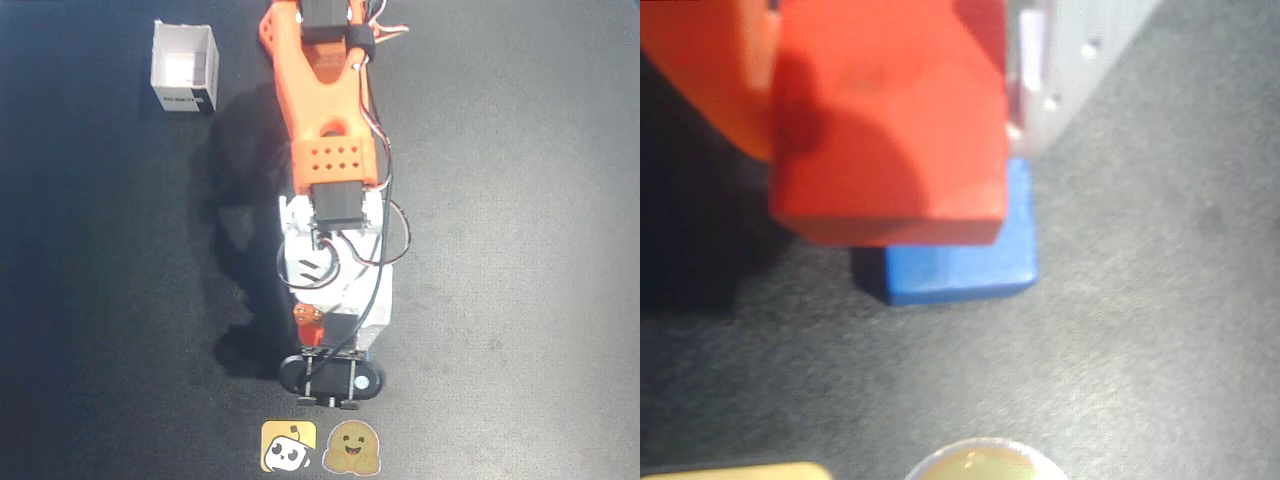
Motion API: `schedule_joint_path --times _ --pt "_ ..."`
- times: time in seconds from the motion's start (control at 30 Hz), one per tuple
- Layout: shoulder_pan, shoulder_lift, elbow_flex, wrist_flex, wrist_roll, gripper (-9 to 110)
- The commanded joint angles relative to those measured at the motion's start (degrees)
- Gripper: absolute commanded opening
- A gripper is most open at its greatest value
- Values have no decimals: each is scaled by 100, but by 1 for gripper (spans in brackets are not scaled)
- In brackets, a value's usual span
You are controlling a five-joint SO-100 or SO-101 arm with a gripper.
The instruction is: Put the red cube on top of the blue cube.
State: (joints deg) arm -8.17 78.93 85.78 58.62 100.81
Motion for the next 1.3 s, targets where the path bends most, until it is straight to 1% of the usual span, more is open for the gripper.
schedule_joint_path --times 0.0,0.67,1.27 --pt "35 158 -105 -26 -79 1" --pt "-229 -255 -88 -62 -105 1" --pt "-281 -606 -246 -360 -105 1"
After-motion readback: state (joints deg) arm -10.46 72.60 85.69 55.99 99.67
